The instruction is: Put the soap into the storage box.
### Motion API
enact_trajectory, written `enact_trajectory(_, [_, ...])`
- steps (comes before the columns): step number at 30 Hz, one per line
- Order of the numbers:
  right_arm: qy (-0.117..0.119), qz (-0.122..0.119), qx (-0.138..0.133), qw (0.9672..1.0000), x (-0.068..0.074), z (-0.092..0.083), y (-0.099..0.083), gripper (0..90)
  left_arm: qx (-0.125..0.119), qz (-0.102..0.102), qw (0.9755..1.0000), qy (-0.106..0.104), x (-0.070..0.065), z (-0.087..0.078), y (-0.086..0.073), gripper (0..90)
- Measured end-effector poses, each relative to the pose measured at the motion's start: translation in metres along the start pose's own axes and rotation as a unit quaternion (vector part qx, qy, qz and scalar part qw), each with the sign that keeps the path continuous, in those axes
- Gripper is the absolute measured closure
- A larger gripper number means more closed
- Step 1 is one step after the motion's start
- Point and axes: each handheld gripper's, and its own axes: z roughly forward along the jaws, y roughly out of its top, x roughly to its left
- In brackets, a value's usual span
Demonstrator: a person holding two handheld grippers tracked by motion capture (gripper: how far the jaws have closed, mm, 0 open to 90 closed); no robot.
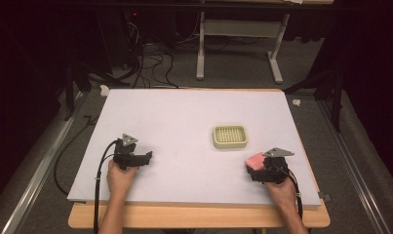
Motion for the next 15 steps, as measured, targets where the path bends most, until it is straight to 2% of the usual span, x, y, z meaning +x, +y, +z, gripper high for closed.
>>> enact_trajectory(7, [0.004, 0.003, 0.004, 1.0, -0.0007, -0.0006, 0.0012, 13.8, 0.0, 0.0, 1.0, 0.0, 0.0, 0.0, 0.0, 14.7])
enact_trajectory(15, [0.015, 0.018, -0.003, 0.9997, -0.0037, -0.004, 0.0012, 13.8, 0.0, 0.0, 1.0, 0.0, 0.0, -0.0001, 0.0, 14.7])
